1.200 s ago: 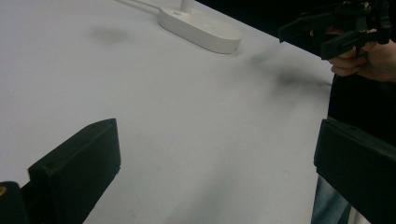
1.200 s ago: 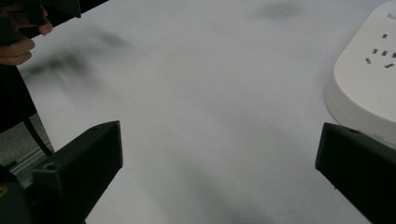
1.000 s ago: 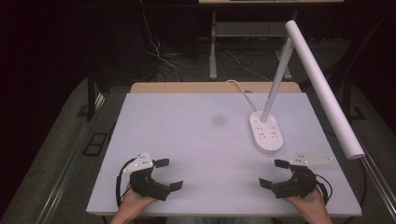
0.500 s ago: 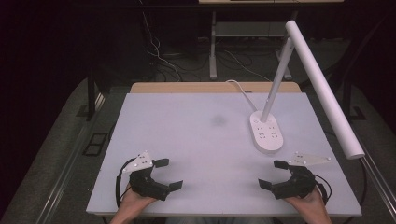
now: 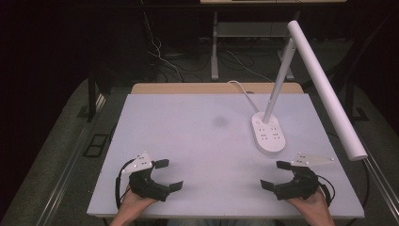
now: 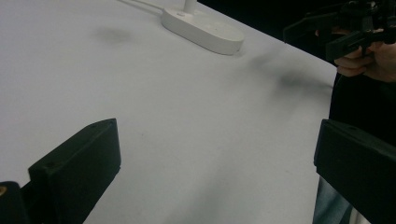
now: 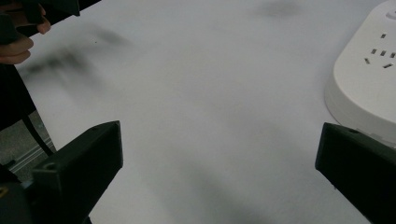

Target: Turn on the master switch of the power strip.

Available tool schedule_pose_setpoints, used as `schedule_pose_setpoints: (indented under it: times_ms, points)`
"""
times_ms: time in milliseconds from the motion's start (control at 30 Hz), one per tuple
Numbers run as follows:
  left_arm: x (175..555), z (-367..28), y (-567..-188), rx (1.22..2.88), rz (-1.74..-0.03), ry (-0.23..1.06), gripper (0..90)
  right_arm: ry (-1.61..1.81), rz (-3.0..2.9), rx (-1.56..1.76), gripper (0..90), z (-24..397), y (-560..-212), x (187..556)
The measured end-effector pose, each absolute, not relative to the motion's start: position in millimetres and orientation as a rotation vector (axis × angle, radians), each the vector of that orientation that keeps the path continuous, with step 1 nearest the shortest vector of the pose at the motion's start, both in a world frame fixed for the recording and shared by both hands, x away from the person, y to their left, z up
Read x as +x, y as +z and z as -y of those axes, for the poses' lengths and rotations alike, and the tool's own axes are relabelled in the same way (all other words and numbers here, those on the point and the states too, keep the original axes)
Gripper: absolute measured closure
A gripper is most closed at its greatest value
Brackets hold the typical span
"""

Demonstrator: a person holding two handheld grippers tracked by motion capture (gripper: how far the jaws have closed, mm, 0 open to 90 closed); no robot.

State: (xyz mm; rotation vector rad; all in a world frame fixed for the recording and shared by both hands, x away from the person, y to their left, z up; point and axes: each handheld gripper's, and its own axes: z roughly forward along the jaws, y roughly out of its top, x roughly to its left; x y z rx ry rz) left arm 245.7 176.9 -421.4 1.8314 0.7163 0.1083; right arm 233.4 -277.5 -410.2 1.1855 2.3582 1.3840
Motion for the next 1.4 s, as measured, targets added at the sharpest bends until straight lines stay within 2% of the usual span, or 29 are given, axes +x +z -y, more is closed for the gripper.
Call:
schedule_pose_setpoints:
  times_ms: [1400]
  points:
    - [246.6, -177.0, -422.8, 1.842, -0.73, 0.101, 0.0, 1.279, -2.444, 1.151, 0.3, 255.1, -382.7, 262.1]
